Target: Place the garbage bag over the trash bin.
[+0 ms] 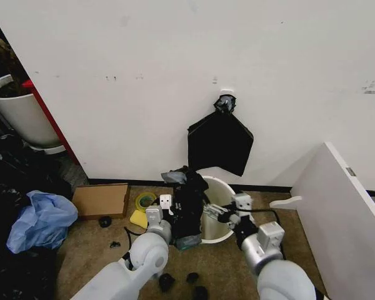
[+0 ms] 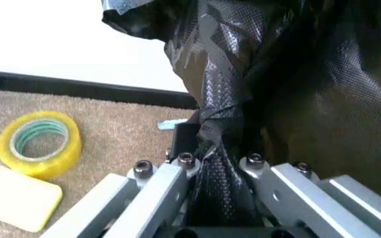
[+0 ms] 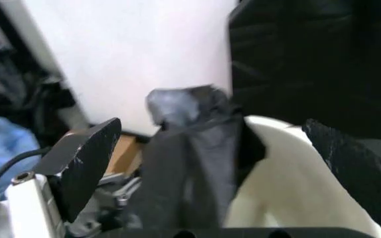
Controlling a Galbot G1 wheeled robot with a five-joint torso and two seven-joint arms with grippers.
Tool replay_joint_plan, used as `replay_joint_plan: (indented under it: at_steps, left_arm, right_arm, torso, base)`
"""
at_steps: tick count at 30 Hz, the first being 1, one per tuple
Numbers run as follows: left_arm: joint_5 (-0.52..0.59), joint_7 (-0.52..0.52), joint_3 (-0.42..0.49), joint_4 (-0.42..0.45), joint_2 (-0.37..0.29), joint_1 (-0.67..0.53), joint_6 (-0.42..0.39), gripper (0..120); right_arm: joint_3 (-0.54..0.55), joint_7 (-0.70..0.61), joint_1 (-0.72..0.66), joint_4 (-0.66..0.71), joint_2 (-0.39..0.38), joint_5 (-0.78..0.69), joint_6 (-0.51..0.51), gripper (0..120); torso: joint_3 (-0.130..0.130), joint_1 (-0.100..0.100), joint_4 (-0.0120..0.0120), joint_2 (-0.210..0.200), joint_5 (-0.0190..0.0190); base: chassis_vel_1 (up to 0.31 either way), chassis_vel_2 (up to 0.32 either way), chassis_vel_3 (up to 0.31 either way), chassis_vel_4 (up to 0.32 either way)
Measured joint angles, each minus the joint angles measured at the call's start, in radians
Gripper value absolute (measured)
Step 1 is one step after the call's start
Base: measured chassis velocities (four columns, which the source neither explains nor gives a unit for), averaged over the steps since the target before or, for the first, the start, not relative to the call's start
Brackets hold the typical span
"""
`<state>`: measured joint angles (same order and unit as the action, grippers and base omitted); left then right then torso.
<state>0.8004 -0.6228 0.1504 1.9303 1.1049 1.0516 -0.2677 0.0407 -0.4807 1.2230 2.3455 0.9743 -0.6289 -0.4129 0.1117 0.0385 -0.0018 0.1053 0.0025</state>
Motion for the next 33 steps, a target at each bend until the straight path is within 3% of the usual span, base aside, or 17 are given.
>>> replay_joint_plan:
  at_steps: [15,24,33]
  left_arm:
    - [-0.071,0.034,-0.01,0.012,-0.016,0.062,0.007,3]
    - [-0.079,0.055,-0.016,0.021,-0.04,0.083,0.021,3]
    - [-0.079,0.054,-0.02,0.015,-0.022,0.084,0.026,3]
  right_arm:
    - [0.128,0.002,-0.145,-0.138,0.052,-0.124,-0.072,100]
    - [0.16,-0.016,-0.181,-0.195,0.036,-0.119,-0.06,69]
    - [0.168,-0.017,-0.192,-0.208,0.02,-0.117,-0.066,39]
  torso:
    - [0.0,0.0,-0.0001,0.0,0.0]
    - [0.0,0.0,-0.0001,0.0,0.0002]
    - [0.0,0.0,-0.0002,0.0,0.0001]
  base:
    - [0.0,0.0,0.0,0.0]
    - [0.0,0.0,0.0,0.0]
    - [0.0,0.0,0.0,0.0]
